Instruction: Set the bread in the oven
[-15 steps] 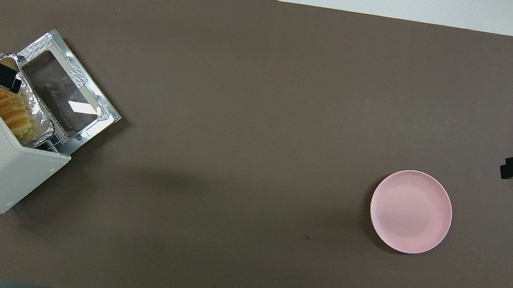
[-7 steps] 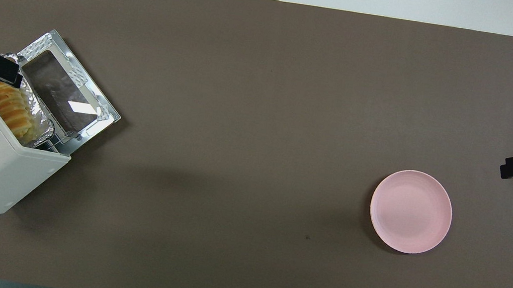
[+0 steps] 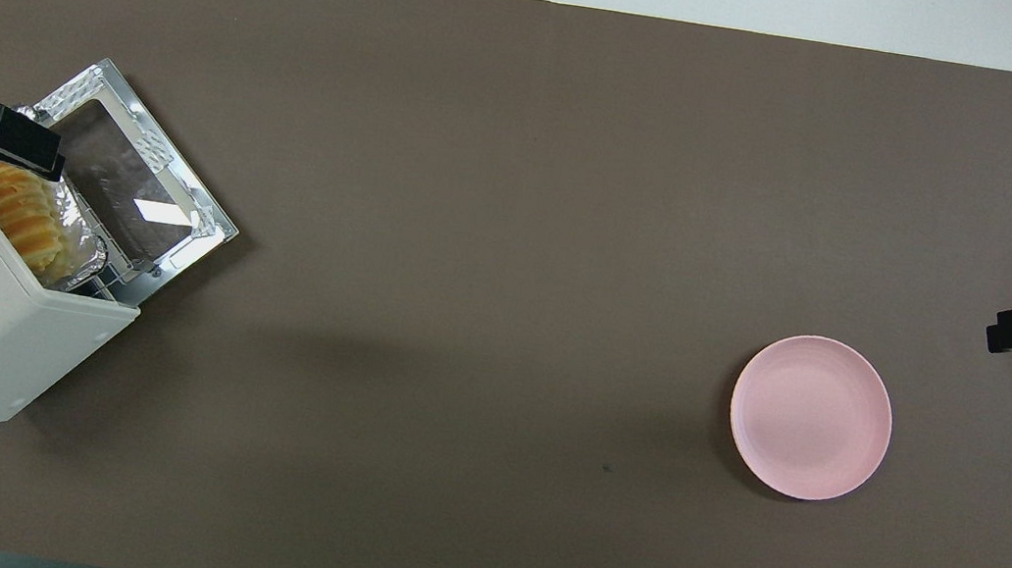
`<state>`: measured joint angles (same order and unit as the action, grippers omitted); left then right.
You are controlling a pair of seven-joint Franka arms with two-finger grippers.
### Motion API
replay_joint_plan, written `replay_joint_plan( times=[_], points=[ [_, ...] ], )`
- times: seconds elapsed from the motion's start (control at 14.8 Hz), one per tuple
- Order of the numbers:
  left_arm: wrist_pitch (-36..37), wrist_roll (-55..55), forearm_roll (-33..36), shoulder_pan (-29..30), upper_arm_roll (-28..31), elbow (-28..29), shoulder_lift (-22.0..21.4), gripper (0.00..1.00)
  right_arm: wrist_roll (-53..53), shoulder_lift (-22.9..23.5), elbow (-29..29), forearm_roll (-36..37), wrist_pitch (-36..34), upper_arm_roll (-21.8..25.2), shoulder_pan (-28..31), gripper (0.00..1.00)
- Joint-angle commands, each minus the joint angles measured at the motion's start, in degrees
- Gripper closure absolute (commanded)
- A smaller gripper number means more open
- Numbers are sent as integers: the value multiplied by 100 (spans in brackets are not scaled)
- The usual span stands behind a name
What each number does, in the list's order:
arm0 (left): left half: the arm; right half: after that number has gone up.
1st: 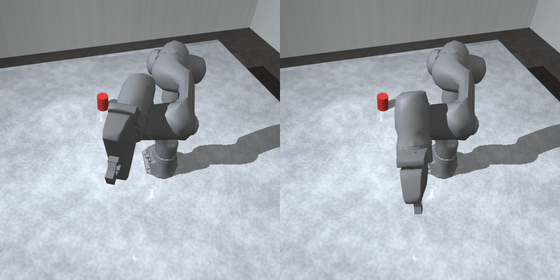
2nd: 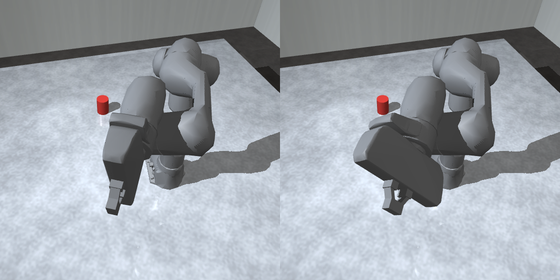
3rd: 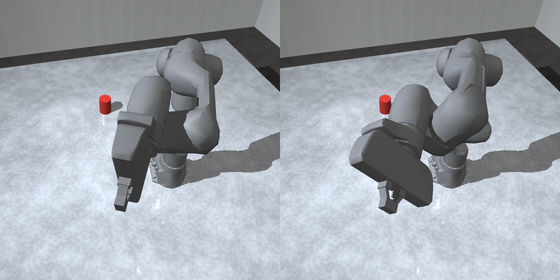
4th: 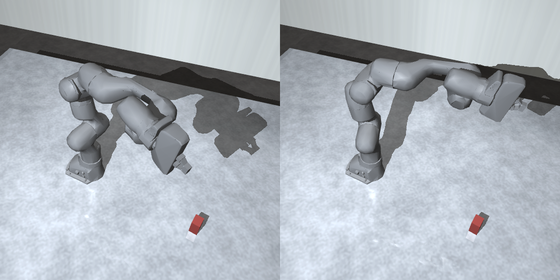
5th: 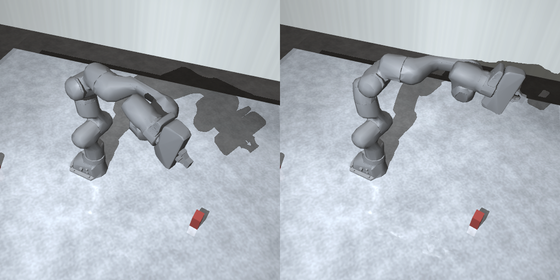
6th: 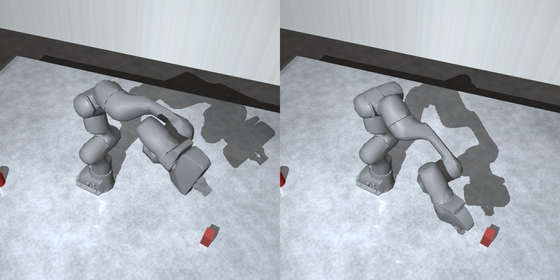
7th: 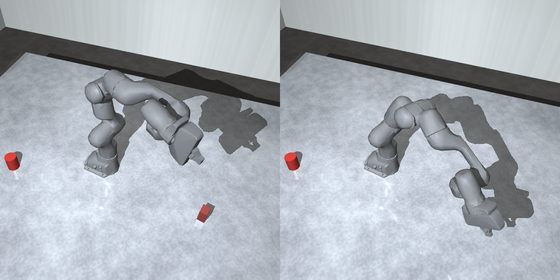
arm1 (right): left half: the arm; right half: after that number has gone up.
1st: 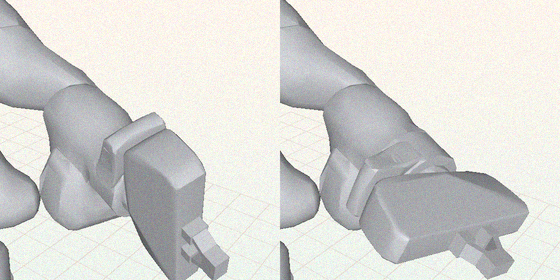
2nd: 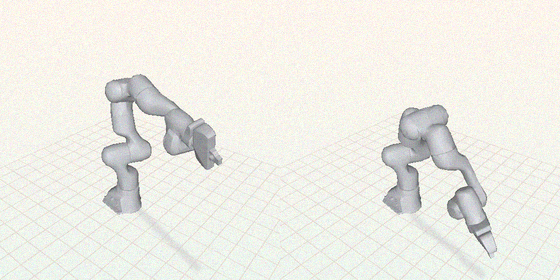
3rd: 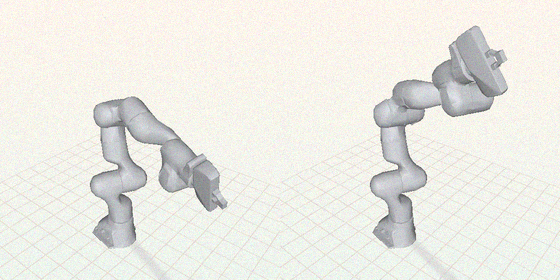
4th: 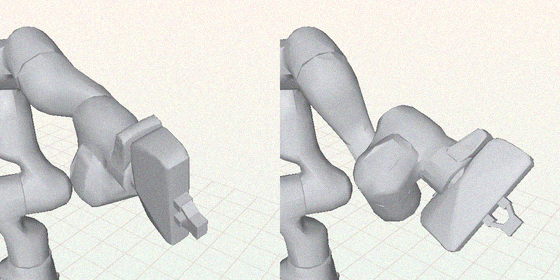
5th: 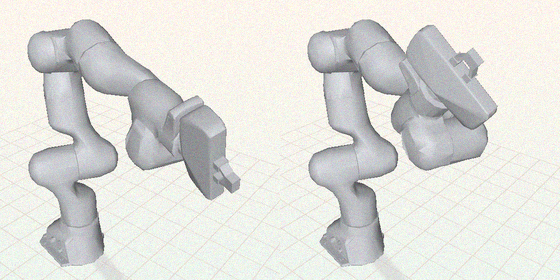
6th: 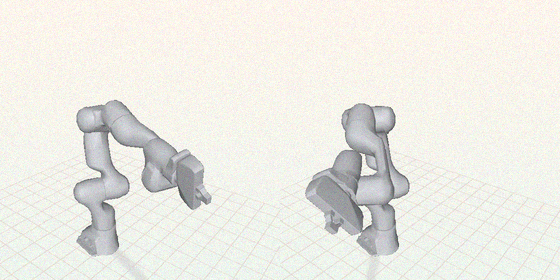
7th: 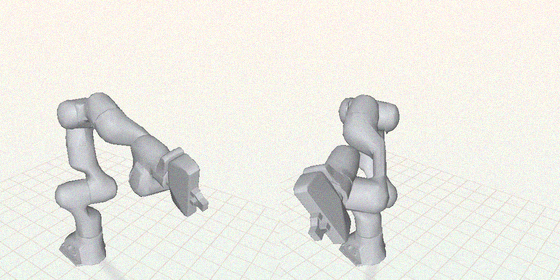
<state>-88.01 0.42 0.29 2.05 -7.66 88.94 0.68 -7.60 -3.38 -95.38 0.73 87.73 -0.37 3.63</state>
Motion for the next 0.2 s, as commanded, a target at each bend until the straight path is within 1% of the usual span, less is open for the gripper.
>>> replay_joint_plan(
  times=[0.0,0.14],
  points=[
    [-129,-121,77,32,-34,115,-68,0,13,-111,-86,-82,-46,-33,50,0],
    [-129,-121,77,41,-25,115,-77,0,13,-111,-86,-82,-46,-33,50,0]
  ],
)
